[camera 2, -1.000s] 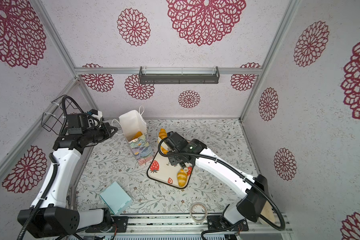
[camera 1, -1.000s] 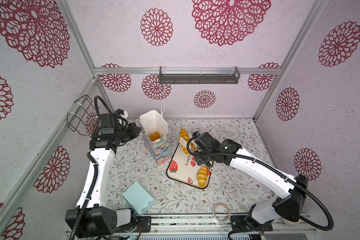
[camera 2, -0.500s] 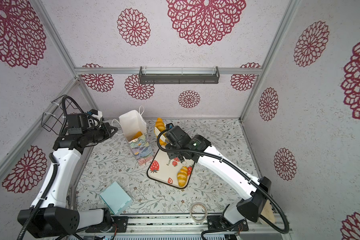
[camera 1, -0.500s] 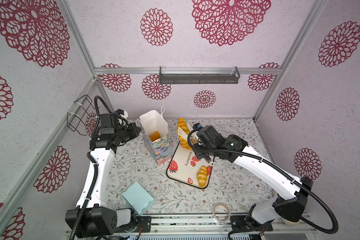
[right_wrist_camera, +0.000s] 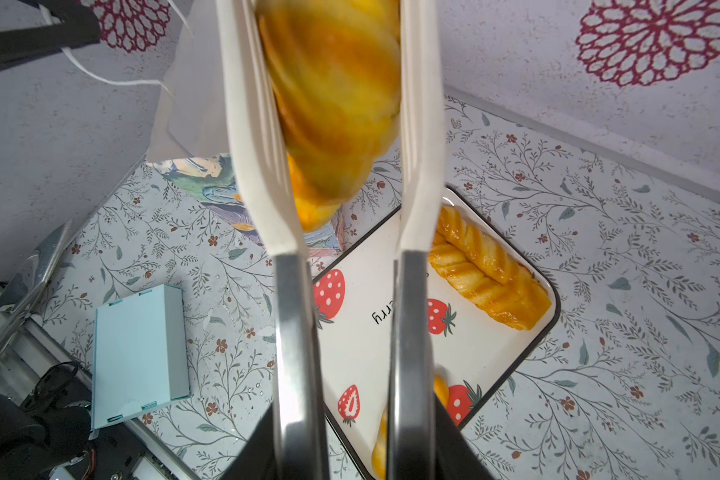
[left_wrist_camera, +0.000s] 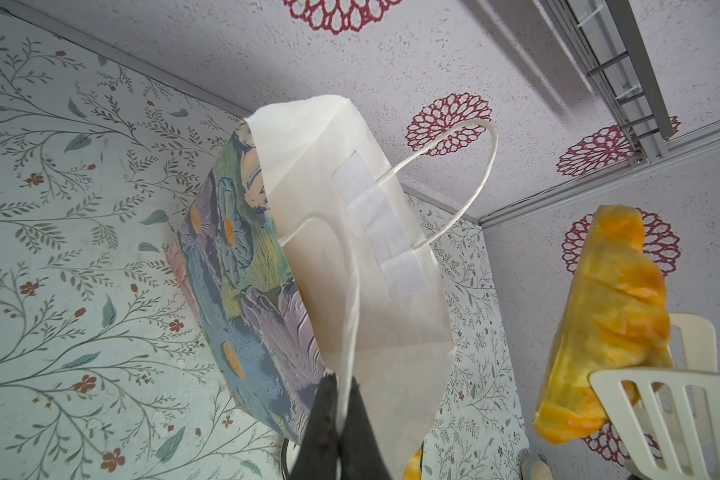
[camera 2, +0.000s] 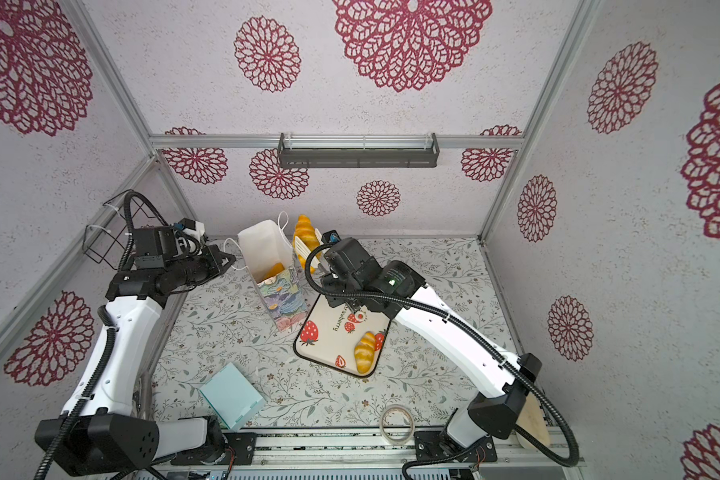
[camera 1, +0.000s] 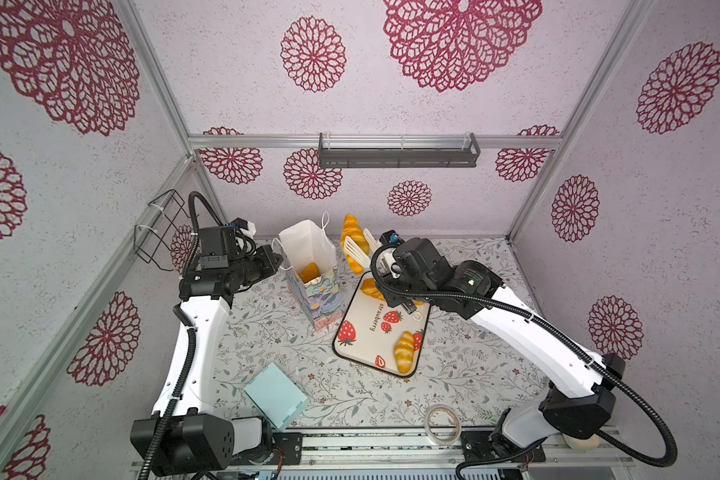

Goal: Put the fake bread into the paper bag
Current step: 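Lift the croissant with the right tongs and carry it toward the bag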

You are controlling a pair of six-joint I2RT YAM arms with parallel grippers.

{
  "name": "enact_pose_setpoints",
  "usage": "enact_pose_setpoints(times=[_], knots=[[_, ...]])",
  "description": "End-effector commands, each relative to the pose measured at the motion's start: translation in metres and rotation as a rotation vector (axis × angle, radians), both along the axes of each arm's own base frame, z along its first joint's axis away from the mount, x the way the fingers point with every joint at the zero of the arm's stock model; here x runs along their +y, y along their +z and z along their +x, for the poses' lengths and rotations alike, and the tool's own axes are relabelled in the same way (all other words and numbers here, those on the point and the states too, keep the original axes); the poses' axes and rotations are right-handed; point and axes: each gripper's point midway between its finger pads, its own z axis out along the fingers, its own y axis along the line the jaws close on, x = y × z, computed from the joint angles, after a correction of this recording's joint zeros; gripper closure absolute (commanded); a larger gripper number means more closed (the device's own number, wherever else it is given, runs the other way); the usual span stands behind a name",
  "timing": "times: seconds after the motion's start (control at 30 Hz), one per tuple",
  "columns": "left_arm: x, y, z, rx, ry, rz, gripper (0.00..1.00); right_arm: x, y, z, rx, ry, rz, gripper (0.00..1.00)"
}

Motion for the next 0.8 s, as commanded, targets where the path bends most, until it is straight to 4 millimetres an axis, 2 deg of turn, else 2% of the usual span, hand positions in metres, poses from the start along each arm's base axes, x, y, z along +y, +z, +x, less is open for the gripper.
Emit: enact_pose_setpoints(times=[0.0,0.43,0.77], knots=[[0.001,0.008,0.001,-0.016,-0.012,0.001,1.0,0.018,0.03,0.0,-0.068,0.048,0.072,0.6],[-0.004,0.013,0.002,-0.038,-0.033,-0.021,1.0,0.069,0.045,-0.003,-0.084,0.155,0.123,0.6],[-0.002,0.01,0.002,-0.031,-0.024,-0.017,1.0,0.093,0.047,0.008,-0.09,0.183,0.133,0.59]])
